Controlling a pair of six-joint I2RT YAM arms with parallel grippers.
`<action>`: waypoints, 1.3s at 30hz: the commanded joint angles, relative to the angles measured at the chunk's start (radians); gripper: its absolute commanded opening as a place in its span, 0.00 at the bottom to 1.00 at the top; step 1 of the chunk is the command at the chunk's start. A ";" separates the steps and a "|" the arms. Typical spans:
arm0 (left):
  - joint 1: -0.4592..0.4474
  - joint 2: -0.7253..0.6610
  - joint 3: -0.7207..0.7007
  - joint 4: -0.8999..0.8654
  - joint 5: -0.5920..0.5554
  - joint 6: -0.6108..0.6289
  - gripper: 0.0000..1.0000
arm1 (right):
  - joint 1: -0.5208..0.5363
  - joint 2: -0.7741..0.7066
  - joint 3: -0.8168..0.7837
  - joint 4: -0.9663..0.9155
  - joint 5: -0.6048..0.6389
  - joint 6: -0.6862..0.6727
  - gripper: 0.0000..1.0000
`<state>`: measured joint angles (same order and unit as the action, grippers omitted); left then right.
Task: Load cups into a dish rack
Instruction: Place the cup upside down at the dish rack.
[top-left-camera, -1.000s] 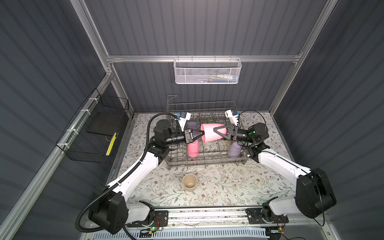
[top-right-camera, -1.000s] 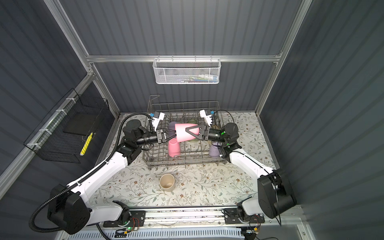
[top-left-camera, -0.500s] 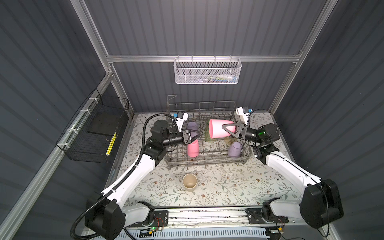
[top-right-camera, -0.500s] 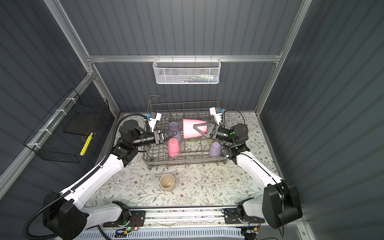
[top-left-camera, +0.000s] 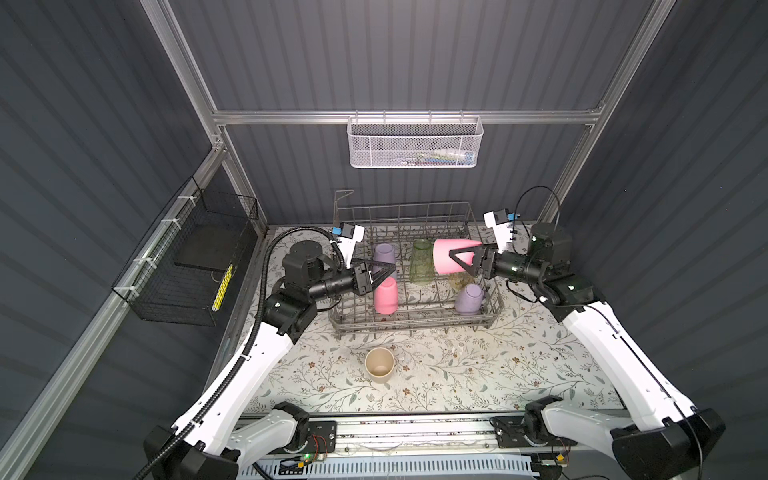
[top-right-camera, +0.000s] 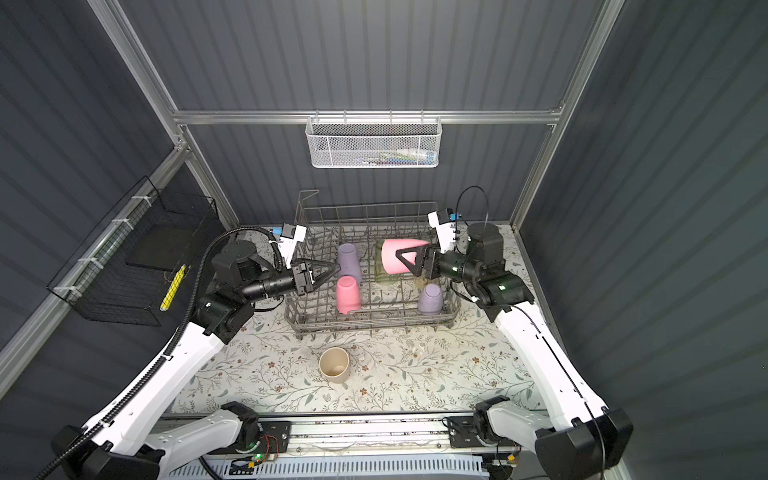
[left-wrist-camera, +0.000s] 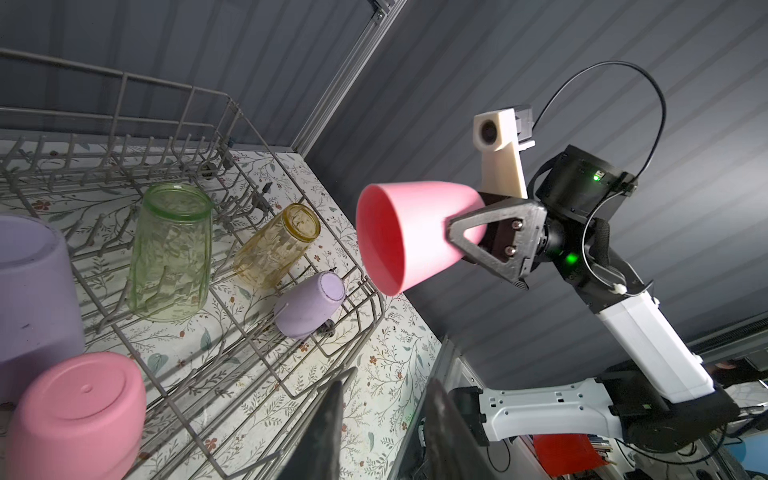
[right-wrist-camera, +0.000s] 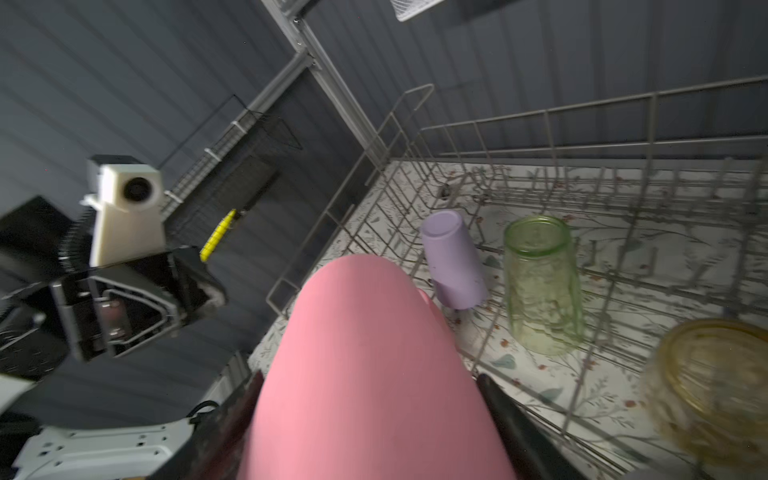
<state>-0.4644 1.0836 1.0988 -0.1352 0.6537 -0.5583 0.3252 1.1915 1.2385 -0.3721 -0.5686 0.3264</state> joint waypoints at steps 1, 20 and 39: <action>0.006 -0.008 0.022 -0.055 -0.012 0.041 0.34 | 0.044 0.093 0.050 -0.289 0.242 -0.192 0.47; 0.006 -0.071 -0.026 -0.093 -0.040 0.066 0.34 | 0.167 0.424 0.243 -0.335 0.395 -0.276 0.47; 0.006 -0.072 -0.026 -0.109 -0.029 0.088 0.33 | 0.208 0.589 0.309 -0.363 0.430 -0.309 0.49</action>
<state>-0.4644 1.0267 1.0847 -0.2256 0.6197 -0.4961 0.5259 1.7557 1.5188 -0.7139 -0.1383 0.0349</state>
